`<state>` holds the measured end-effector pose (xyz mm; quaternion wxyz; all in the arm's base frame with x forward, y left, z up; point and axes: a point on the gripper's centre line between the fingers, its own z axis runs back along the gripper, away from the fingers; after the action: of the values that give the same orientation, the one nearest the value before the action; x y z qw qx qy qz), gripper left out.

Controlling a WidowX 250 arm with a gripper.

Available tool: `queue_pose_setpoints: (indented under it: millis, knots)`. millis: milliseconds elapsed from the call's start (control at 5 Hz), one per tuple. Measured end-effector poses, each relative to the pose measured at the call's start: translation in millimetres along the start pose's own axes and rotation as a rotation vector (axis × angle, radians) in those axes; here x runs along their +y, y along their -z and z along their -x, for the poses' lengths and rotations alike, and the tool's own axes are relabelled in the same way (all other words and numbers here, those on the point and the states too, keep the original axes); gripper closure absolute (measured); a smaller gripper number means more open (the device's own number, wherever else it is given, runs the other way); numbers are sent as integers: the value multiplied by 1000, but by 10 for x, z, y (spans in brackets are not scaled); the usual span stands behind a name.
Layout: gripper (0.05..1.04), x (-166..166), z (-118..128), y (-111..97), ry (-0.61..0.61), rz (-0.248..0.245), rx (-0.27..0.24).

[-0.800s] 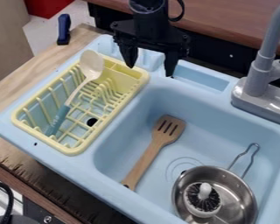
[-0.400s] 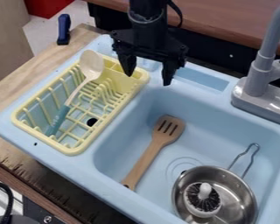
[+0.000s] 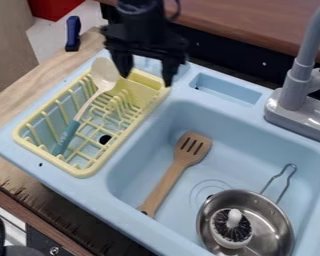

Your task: Move the spoon to the sink

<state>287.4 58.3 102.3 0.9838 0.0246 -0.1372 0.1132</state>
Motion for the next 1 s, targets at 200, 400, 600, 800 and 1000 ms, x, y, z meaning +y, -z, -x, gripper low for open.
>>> queue_pose_setpoints:
  millis: [200, 400, 600, 800, 1000]
  knots:
    - [86, 285, 79, -66, -6, -8, 7]
    - [86, 490, 145, -47, -10, -31, 22]
    - [86, 634, 196, -28, -10, -18, 26]
    - [86, 654, 285, 100, 3, -19, 62]
    - [86, 638, 327, 213, 1, -8, 80]
